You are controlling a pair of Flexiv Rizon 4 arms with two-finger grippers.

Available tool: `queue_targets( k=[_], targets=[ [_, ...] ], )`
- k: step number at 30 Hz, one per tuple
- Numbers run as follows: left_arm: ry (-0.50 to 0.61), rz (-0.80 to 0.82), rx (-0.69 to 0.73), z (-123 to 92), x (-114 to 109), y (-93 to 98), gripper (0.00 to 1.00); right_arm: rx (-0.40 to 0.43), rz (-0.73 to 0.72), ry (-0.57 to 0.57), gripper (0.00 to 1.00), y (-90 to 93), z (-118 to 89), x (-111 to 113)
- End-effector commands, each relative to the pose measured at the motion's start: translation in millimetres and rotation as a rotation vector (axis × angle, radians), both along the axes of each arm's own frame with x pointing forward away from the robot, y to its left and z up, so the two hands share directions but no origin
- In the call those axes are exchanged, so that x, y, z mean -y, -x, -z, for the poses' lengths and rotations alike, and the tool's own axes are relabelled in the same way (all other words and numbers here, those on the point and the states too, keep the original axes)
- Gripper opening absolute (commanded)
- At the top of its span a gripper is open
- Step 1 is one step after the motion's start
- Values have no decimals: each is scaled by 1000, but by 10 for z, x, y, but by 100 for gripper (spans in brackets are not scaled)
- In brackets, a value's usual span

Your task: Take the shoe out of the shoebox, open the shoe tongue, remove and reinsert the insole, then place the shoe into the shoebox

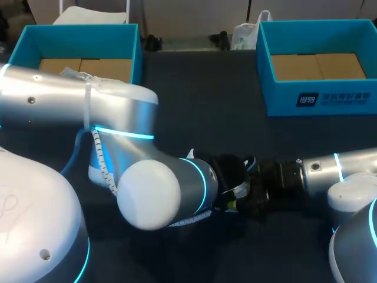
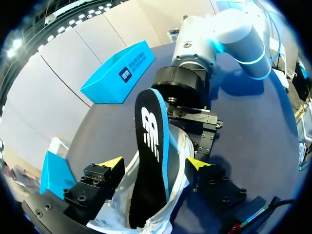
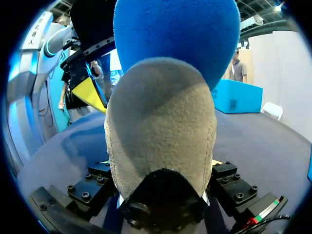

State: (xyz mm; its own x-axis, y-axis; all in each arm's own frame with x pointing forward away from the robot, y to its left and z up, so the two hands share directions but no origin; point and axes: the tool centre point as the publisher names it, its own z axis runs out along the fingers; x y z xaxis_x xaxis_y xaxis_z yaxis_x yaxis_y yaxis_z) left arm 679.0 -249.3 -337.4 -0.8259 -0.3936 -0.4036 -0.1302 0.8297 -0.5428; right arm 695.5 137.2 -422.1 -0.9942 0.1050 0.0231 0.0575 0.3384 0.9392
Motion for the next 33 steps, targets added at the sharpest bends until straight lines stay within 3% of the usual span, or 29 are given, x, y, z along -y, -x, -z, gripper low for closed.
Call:
queue_targets(
  k=[1, 8, 33],
  targets=[
    [15, 1, 4, -16, -17, 18, 74, -2, 1, 7, 0, 8, 5, -22],
    [18, -2, 12, -11, 9, -2, 49, -2, 1, 7, 0, 8, 5, -22],
    [68, 17, 16, 157, 68, -98, 42, -2, 1, 7, 0, 8, 5, -22]
  ],
)
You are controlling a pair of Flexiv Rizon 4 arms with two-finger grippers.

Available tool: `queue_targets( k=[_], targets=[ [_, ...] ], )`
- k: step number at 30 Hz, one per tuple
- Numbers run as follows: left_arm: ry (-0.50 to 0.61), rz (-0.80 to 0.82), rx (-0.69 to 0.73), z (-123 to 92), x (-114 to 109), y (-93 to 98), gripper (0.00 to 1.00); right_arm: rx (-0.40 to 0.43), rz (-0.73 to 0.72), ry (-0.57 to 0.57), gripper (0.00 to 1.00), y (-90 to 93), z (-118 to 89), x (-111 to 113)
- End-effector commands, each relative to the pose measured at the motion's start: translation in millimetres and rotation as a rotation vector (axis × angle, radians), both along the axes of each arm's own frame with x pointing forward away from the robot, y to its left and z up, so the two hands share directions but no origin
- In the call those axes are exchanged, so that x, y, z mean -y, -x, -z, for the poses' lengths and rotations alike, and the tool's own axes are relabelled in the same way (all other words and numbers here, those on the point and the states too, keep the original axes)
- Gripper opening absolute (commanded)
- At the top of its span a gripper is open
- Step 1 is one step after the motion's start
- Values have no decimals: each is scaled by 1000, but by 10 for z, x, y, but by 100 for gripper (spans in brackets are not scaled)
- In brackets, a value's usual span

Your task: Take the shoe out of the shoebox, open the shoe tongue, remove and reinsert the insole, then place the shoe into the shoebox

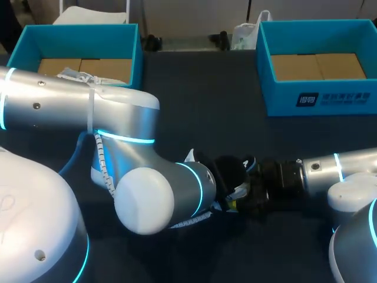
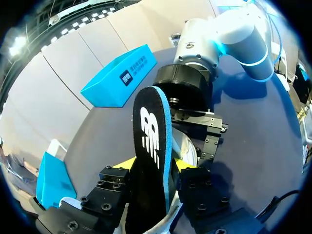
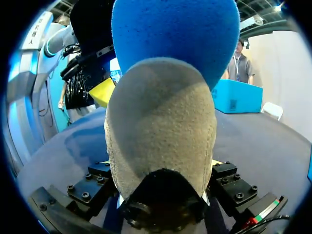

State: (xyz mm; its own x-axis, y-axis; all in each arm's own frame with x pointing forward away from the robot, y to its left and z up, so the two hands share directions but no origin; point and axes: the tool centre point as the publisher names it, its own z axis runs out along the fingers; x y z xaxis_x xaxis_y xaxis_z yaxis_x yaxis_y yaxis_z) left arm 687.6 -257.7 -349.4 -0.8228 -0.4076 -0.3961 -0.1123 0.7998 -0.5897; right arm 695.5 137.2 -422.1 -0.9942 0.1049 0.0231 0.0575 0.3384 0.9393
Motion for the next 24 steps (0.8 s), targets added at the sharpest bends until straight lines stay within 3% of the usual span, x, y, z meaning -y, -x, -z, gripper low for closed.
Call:
queue_targets(
  k=[1, 5, 7, 9, 15, 24],
  targets=[
    [16, 9, -3, 40, -12, -14, 38, -2, 1, 7, 0, 7, 5, -22],
    [20, 16, -10, 62, 14, -43, 28, -2, 1, 7, 0, 7, 5, -22],
    [24, 15, -13, 67, 18, -53, 18, -2, 1, 7, 0, 7, 5, -22],
    [33, 14, -22, 59, 19, -76, 0, -2, 1, 7, 0, 7, 5, -22],
    [51, 19, -50, -8, 42, -104, 0, -2, 1, 7, 0, 7, 5, -22],
    [107, 41, -186, -302, 244, -158, 0, -2, 1, 7, 0, 7, 5, -22]
  ],
)
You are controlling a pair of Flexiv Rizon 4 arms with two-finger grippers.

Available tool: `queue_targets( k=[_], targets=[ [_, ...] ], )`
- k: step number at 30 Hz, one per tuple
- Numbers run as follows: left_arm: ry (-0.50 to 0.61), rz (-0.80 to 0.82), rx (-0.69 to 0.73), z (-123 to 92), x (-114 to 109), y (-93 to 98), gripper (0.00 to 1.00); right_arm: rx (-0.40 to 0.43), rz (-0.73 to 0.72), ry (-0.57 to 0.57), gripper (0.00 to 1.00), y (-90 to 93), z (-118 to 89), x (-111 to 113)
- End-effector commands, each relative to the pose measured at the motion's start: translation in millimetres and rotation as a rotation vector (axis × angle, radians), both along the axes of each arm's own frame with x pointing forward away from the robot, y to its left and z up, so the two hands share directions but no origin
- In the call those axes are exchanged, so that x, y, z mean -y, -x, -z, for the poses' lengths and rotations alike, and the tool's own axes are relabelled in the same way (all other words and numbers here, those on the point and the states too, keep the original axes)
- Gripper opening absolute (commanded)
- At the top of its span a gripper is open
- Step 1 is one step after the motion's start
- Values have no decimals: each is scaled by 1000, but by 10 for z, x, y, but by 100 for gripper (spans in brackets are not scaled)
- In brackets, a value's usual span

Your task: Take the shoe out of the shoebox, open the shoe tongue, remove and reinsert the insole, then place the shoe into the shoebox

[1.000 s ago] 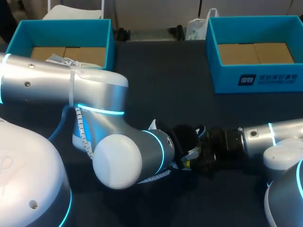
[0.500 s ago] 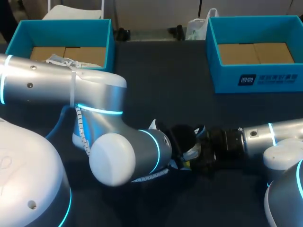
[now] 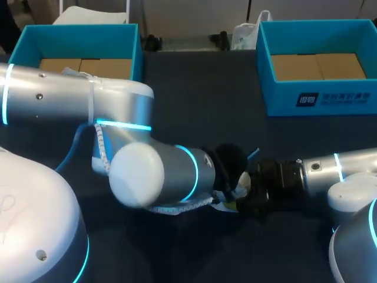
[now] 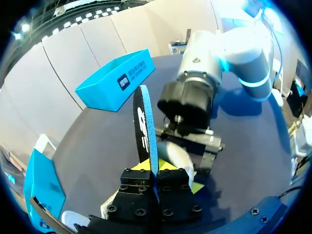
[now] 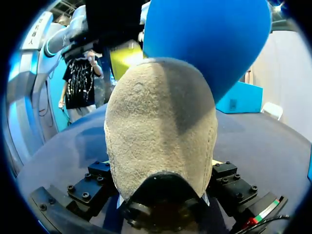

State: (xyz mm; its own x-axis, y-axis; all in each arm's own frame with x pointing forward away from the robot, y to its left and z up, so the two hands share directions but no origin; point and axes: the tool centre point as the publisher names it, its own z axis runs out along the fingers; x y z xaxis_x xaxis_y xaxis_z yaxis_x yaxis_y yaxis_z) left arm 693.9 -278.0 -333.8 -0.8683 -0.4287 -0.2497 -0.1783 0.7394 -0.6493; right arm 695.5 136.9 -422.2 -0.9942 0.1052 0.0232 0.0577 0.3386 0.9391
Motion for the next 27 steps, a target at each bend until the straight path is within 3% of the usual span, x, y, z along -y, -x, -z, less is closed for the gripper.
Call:
queue_targets(
  k=[1, 17, 27],
  targets=[
    [18, 28, -73, -189, 64, -98, 0, -2, 0, 6, 0, 7, 4, -24],
    [187, 79, -344, -838, 274, -1, 0, -2, 0, 6, 0, 7, 4, -24],
    [334, 166, -464, -1548, 275, 101, 0, -2, 0, 6, 0, 7, 4, -24]
  ],
)
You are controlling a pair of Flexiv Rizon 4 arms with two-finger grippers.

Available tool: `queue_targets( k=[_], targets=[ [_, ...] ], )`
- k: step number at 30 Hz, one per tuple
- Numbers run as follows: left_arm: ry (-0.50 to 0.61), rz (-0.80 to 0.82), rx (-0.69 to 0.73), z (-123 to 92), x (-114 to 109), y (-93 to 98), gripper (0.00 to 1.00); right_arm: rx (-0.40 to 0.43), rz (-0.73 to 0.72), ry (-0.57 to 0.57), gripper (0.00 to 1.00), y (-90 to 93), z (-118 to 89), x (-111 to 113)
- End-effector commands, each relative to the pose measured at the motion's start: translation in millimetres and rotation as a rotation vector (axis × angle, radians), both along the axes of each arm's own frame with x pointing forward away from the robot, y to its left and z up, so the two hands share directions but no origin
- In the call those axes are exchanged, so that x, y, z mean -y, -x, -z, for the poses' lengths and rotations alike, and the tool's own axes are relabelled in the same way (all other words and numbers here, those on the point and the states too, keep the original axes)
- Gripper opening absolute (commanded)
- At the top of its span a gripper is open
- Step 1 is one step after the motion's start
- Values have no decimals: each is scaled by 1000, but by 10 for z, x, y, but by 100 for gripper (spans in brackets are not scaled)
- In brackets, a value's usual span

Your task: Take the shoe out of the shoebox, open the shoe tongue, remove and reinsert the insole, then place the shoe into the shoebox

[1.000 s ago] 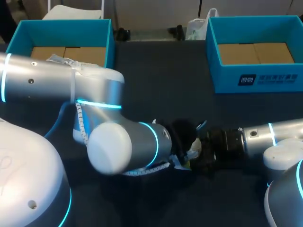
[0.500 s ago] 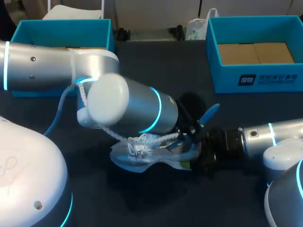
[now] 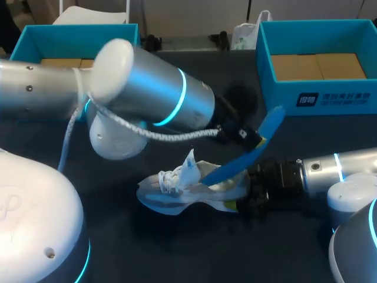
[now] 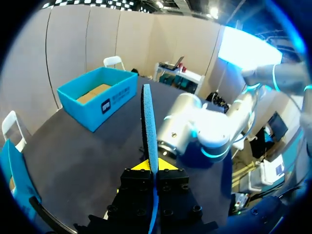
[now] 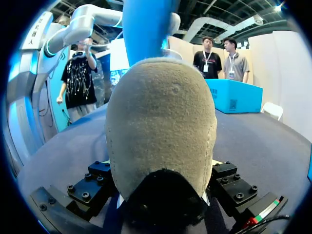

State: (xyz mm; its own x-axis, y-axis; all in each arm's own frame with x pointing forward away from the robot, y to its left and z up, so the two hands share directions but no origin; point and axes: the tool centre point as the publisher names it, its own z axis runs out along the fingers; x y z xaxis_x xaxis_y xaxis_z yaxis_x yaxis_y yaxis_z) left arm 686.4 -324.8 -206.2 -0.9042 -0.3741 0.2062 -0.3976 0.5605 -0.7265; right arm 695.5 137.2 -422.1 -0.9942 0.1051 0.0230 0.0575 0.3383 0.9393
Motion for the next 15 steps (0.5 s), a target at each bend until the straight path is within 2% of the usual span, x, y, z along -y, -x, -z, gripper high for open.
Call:
queue_targets(
  k=[1, 7, 15],
  targets=[
    [89, 100, -78, -365, -207, 43, 0, -2, 0, 7, 0, 7, 5, -22],
    [221, 154, -66, -1067, -351, 189, 0, -2, 0, 7, 0, 7, 5, -22],
    [221, 154, -66, -1067, -351, 189, 0, -2, 0, 7, 0, 7, 5, -22]
  ],
)
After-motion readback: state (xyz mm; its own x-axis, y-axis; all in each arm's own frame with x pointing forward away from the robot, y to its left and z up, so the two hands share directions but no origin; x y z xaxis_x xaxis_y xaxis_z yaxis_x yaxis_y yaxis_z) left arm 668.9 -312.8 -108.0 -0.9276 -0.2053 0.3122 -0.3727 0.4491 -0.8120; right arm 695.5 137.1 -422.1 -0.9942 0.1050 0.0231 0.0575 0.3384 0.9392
